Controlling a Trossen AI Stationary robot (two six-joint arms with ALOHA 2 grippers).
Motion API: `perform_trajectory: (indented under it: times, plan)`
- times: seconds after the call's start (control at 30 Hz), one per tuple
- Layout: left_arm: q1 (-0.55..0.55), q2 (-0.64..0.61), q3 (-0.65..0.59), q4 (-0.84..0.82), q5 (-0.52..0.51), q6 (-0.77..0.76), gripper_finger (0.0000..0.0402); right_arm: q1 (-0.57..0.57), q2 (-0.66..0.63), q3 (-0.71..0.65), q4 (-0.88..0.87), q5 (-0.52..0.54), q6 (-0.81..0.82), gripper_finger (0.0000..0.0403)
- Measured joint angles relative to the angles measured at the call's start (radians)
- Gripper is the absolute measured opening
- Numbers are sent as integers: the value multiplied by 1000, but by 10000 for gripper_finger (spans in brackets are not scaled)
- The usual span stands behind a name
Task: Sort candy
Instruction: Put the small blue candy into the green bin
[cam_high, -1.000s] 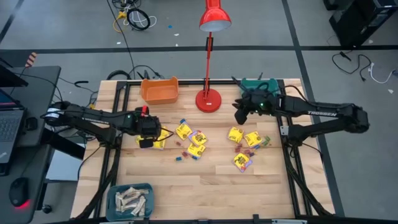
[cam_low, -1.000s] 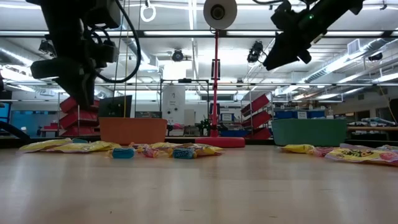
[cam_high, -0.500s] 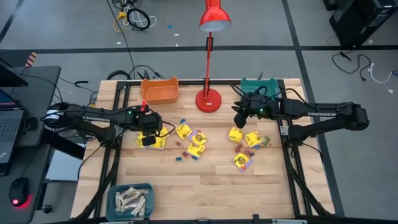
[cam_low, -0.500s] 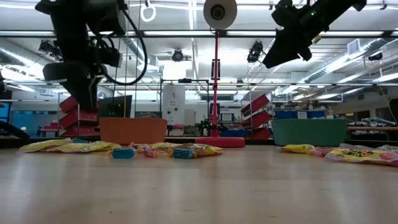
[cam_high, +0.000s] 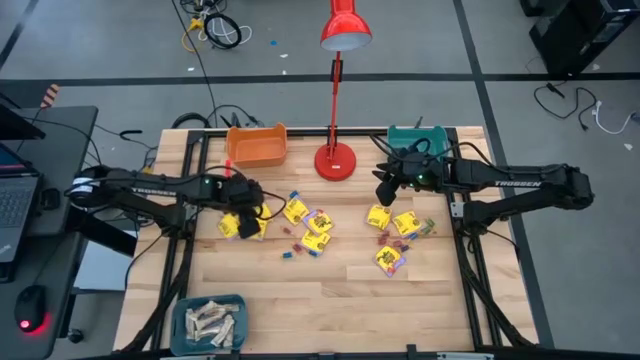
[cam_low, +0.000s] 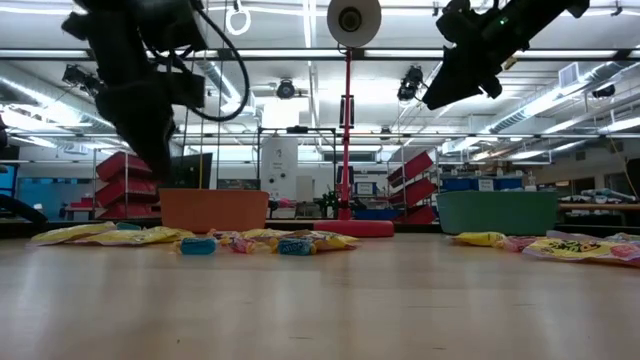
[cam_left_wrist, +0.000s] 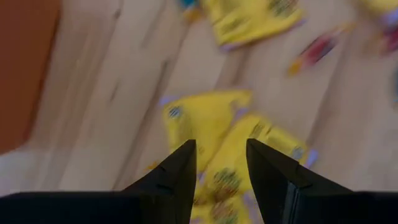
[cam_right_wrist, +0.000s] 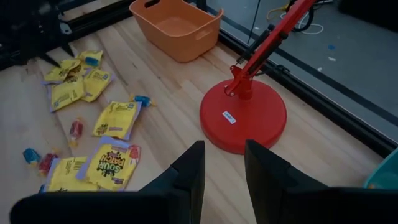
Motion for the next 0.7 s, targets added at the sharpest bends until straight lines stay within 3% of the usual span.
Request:
perform_trajectory:
  times: [0.13, 0.43, 0.7]
  plan:
    - [0, -6, -75, 74, 46, -6, 143, 0, 0, 0, -1, 0, 0, 99]
    - [8, -5, -113, -41, -133, -96, 143, 3, 23, 0, 23, 5, -2, 99]
    - [22, -5, -116, -43, -150, -114, 143, 3, 77, 0, 41, 4, -2, 99]
